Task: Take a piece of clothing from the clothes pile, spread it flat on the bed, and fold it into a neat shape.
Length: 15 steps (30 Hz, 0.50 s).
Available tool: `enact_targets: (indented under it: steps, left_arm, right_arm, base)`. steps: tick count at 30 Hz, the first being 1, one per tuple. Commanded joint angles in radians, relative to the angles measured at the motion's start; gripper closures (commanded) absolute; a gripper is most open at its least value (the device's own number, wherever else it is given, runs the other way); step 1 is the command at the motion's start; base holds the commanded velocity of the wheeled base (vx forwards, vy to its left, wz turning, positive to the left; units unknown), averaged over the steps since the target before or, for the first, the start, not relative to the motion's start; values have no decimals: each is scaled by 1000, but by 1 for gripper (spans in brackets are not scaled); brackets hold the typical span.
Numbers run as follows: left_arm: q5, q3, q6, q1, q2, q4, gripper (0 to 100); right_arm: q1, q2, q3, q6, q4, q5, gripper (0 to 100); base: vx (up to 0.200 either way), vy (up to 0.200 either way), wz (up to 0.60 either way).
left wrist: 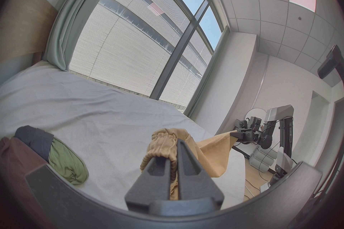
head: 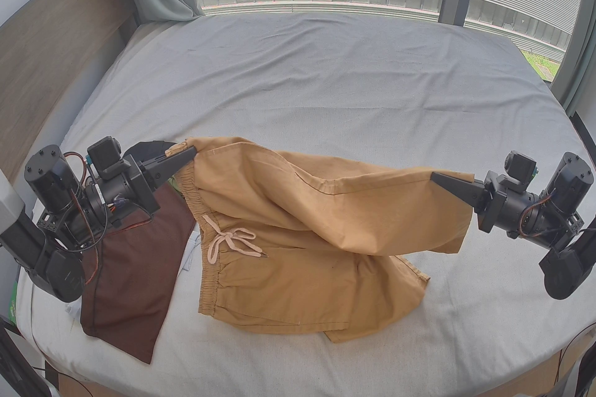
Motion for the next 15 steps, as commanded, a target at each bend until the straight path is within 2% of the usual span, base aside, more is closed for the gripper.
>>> enact_targets:
  steps: [1, 10, 15]
  left_arm:
    - [0, -8, -1, 1, -22, 0, 100]
    - [0, -13, 1, 9, -35, 0, 100]
    - [0, -15, 1, 16, -32, 0, 100]
  right_arm:
    - [8, -41, -9, 14, -1, -2, 100]
    - [-1, -72, -30, 43, -1, -3, 100]
    - [-3, -71, -47, 55, -1, -45, 100]
  base:
    - [0, 0, 0]
    - [0, 0, 0]
    - [0, 0, 0]
